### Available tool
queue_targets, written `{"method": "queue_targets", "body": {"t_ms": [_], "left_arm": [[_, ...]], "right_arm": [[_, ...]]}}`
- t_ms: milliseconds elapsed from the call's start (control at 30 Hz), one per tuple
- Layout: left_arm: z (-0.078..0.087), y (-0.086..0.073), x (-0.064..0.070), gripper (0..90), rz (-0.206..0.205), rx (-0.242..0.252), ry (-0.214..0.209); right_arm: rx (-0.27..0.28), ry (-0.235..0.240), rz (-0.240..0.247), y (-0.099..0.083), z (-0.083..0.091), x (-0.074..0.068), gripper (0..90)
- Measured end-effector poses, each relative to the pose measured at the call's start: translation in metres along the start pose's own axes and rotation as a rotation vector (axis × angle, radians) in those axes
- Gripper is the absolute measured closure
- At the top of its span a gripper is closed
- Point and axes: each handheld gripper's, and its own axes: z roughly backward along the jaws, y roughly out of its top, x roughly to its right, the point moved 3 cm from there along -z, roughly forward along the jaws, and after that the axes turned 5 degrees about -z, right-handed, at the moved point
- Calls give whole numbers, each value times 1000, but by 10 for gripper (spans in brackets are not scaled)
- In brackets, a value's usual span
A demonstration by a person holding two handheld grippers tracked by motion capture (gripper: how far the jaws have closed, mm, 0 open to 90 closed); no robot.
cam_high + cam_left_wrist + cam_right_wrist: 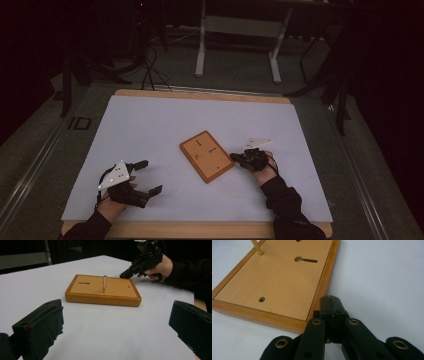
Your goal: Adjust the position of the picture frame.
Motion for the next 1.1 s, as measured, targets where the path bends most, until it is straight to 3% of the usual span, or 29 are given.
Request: {"method": "queue_targets", "body": {"t_ms": [1100], "left_arm": [[-1, 0, 0, 0, -1, -3, -1]], "right_arm": [[-17, 121, 90, 8, -12, -46, 900]]}}
